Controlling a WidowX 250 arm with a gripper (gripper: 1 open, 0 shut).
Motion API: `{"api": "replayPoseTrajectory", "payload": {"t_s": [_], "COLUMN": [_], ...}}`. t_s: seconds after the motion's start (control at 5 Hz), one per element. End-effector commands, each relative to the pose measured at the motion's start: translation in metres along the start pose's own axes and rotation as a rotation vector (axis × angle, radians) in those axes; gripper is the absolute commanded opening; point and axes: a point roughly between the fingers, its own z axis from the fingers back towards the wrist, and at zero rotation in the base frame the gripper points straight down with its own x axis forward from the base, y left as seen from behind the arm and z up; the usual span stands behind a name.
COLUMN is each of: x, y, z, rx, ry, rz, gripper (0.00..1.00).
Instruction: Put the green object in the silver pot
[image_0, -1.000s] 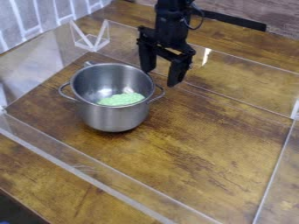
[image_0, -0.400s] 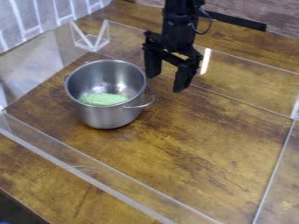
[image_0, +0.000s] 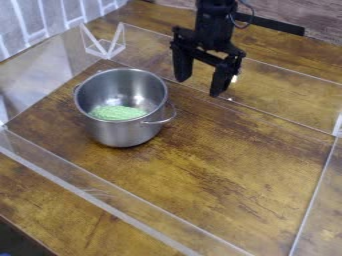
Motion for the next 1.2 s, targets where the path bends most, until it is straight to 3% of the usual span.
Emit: {"api": "replayPoseTrajectory", "payload": {"t_s": [0.0,0.4,0.8,1.0], "x": [0.005,-0.001,-0.007,-0.019], "y": [0.01,0.025,0.009,0.003], "z": [0.023,0.014,0.021,0.026], "rx": [0.013,0.025,0.023,0.021], "ry": [-0.051,-0.016,0.022,0.033], "rz": [0.07,0.024,0.103,0.062], "gripper": [1.0,1.0,1.0,1.0]}}
